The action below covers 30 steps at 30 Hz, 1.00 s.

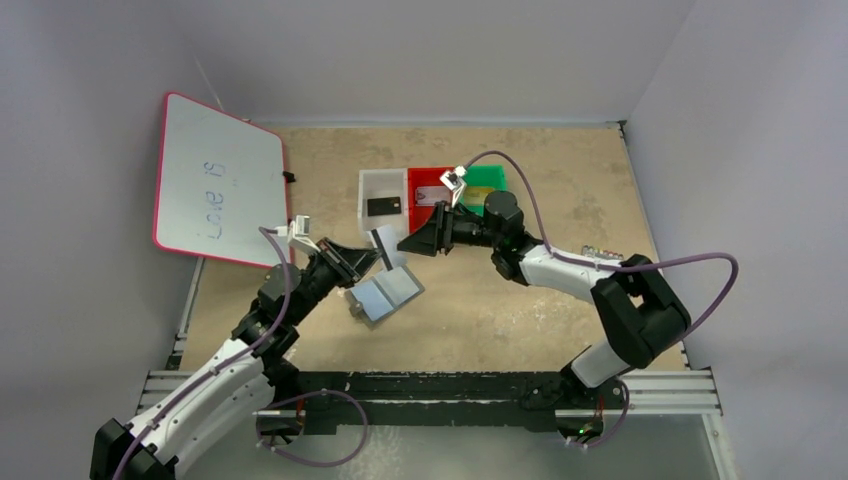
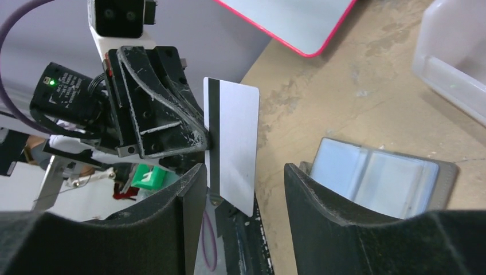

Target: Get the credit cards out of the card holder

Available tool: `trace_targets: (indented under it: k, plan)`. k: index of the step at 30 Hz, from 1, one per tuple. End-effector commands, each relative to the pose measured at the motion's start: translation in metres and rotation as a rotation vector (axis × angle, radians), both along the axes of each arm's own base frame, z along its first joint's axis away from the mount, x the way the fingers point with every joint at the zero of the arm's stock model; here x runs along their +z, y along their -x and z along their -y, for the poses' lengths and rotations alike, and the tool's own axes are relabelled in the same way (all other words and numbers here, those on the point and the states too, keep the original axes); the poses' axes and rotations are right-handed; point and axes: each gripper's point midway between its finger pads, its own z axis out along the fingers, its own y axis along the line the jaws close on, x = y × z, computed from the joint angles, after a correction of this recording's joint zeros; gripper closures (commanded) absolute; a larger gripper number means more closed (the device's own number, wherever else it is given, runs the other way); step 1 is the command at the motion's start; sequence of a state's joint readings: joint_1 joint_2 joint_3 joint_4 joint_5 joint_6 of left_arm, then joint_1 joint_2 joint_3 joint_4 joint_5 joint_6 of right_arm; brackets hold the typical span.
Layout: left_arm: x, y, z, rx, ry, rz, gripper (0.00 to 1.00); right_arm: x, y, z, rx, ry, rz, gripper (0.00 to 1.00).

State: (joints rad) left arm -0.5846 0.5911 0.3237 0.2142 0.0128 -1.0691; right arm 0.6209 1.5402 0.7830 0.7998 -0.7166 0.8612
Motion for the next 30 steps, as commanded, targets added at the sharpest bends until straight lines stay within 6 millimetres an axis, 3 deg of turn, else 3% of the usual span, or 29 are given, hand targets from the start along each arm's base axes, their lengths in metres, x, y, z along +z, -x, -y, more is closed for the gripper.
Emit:
trace_targets:
  k: [1, 8, 17, 30]
  plan:
    - [0.052, 0.006, 0.011, -0.073, 0.069, 0.148, 1.0, 0.034, 0.009, -0.007, 0.107, -0.08, 0.064, 0.46]
    - [0.058, 0.011, 0.017, -0.118, 0.107, 0.168, 1.0, 0.046, 0.017, -0.009, 0.162, -0.135, 0.049, 0.49]
    - [0.055, 0.013, 0.022, -0.148, 0.105, 0.162, 1.0, 0.061, 0.025, -0.006, 0.205, -0.213, 0.042, 0.61]
    - [0.057, 0.011, 0.018, -0.118, 0.109, 0.163, 1.0, 0.058, 0.02, 0.005, 0.167, -0.198, 0.024, 0.71]
